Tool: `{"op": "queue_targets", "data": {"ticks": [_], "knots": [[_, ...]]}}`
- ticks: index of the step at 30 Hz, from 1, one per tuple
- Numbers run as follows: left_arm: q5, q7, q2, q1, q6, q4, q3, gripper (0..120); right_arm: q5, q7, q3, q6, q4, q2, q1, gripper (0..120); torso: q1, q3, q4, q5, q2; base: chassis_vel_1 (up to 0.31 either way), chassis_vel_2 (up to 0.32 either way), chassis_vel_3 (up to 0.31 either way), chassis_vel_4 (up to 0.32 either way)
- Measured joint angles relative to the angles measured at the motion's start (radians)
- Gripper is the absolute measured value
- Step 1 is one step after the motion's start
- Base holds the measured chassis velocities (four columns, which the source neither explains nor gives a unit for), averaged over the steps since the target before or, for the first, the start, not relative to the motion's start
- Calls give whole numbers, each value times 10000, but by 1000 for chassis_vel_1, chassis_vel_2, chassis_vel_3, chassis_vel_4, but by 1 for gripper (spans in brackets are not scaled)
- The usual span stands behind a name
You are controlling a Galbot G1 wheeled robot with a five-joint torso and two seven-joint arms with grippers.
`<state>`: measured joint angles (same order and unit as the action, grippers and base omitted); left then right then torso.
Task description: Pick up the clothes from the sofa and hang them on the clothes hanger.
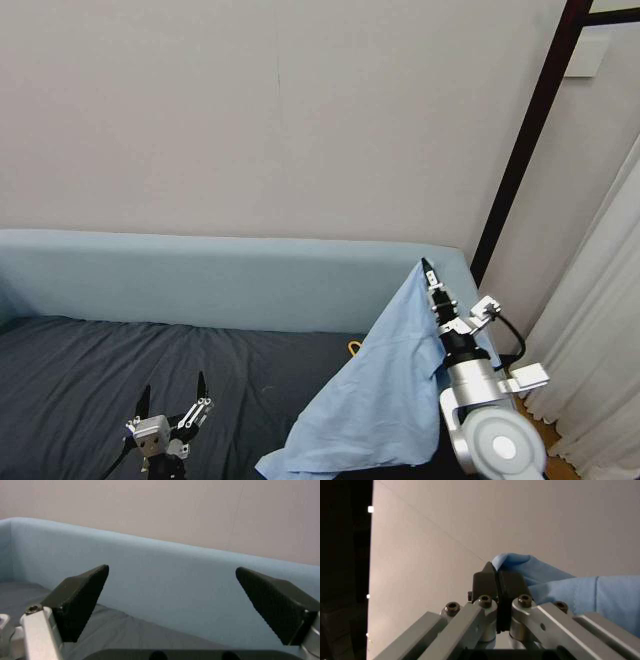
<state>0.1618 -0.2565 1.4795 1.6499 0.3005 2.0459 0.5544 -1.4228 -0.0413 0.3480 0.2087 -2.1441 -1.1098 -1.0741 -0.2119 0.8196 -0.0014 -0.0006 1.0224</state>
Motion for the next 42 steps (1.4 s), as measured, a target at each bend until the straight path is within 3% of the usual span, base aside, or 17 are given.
{"op": "queue_targets", "data": {"ticks": [4, 16, 21, 32, 36, 41, 42], "knots": [[3, -14, 6, -3, 0, 34, 24, 100, -276, -444, 87, -68, -357, 770, 751, 0, 0, 0, 1, -1, -1, 0, 0, 0, 0], [45, -31, 36, -140, -12, -9, 3, 100, -893, -1034, 441, -249, -514, 1974, 1858, 0, 0, 1, 1, 0, -1, 0, 0, 0, 0], [69, -59, 77, -185, -4, -58, 6, 100, -1566, -1184, 1042, -432, -779, 3495, 2221, 0, 0, 0, -4, 0, -1, 0, 0, 0, 0], [111, -182, 64, -243, 84, -125, 35, 100, -2184, -1823, 1096, -980, -351, 5057, 3703, 0, 0, 0, -1, -2, -1, 0, 0, 0, 0], [135, -225, 43, -270, 123, -199, 56, 100, -1796, -1681, 391, -1105, 165, 4949, 4030, 0, 0, 0, -2, -4, -1, 0, 0, 0, 0], [151, -250, -3, -304, 119, -219, 100, 100, -146, -1164, -1673, -1327, 897, 3985, 3660, 0, -1, 1, 4, -6, -1, 0, 0, 0, 0], [151, -250, -3, -304, 119, -219, 100, 100, -146, -1164, -1673, -1327, 897, 3985, 3660, 0, -1, 1, 4, -6, -1, 0, 0, 0, 0]]}}
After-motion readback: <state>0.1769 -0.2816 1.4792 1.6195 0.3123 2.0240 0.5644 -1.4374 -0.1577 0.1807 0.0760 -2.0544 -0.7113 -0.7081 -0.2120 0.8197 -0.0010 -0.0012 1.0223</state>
